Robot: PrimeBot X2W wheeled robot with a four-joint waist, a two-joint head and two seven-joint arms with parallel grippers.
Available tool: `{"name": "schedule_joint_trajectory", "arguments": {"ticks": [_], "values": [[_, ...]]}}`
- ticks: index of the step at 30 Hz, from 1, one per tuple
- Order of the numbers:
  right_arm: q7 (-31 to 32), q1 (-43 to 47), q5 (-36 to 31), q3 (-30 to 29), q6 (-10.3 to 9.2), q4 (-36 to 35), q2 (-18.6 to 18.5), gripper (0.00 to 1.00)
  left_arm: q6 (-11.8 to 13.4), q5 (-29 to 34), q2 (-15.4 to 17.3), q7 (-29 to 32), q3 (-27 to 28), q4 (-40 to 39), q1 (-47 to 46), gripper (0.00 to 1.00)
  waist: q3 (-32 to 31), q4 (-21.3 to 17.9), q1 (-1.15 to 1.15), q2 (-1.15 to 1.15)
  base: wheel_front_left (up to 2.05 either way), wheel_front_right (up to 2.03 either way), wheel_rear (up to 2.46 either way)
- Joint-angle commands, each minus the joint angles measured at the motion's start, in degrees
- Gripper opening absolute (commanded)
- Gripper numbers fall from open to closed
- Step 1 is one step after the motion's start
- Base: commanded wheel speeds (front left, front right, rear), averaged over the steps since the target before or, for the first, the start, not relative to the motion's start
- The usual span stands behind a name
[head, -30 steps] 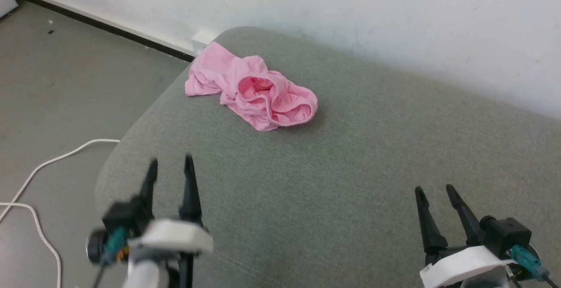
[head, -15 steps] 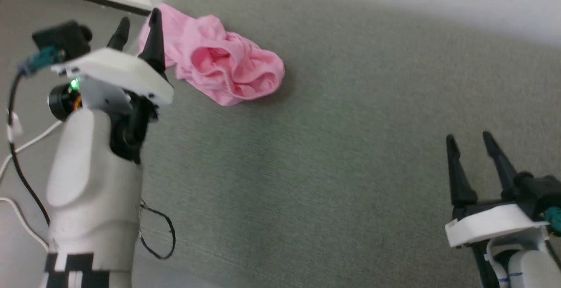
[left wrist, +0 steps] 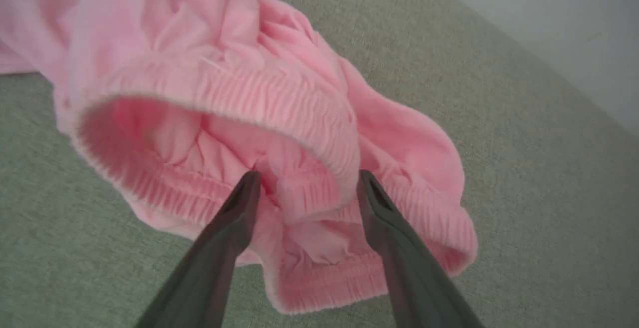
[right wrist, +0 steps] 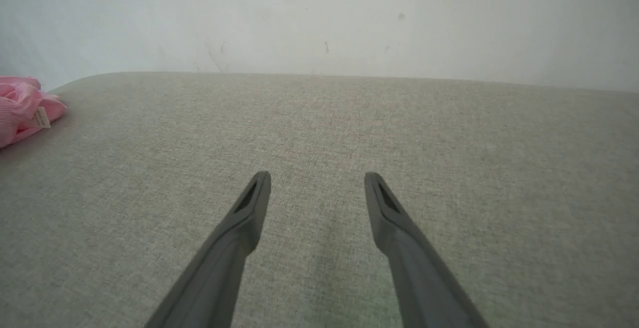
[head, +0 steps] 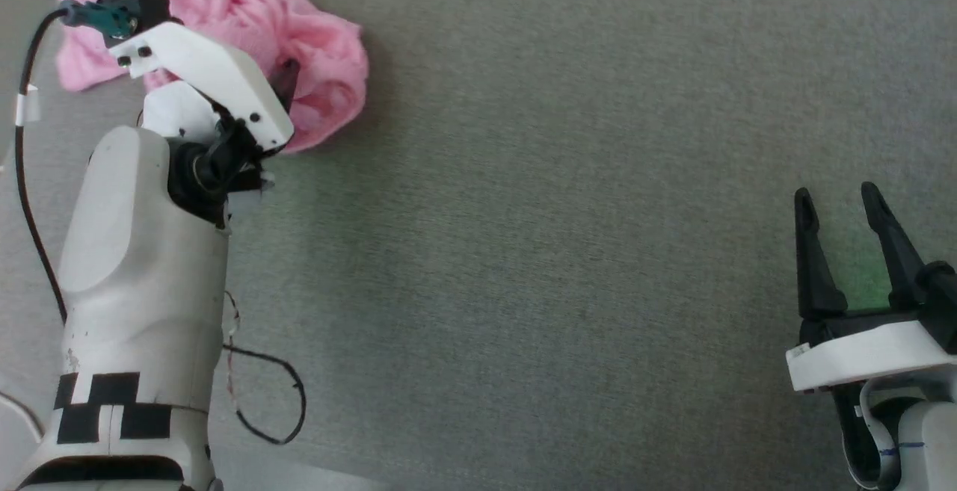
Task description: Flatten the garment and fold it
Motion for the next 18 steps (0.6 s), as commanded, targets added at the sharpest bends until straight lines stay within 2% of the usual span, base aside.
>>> {"name": "schedule_joint_trajectory", "arguments": {"ticks": [1,7,9,13,18], "values": [[-0.40,-0.68,0.35,-0.16,-0.05,-0.39,-0.15,1.00,1.02,0.18,0.27,1.04,-0.19,0.20,0.55,1.00,3.38,-3.00,-0.01,0.00,0.00,0.00,0.00],[-0.25,-0.94,0.58,-0.23,-0.05,-0.21,-0.52,1.00,5.36,2.66,0.68,3.95,-2.00,0.25,3.30,1.00,3.75,-2.00,-0.01,0.00,0.00,0.00,0.00],[-0.27,-1.13,0.73,0.14,-0.05,0.05,-0.55,1.00,7.38,3.63,0.99,0.50,-1.20,-0.66,3.74,0.00,3.29,-1.67,-0.01,0.00,0.00,0.00,0.00],[-0.45,-1.10,0.87,1.07,-0.05,1.08,-0.29,1.00,8.00,3.39,0.47,-7.23,0.82,-3.51,3.32,0.00,1.02,-1.08,-0.01,0.00,0.00,0.00,0.00],[-1.32,-0.87,1.23,2.56,-0.05,3.73,0.51,1.00,4.63,2.75,0.92,-15.21,1.91,-7.26,0.06,0.00,-3.95,-1.28,-0.01,0.00,0.00,0.00,0.00]]}}
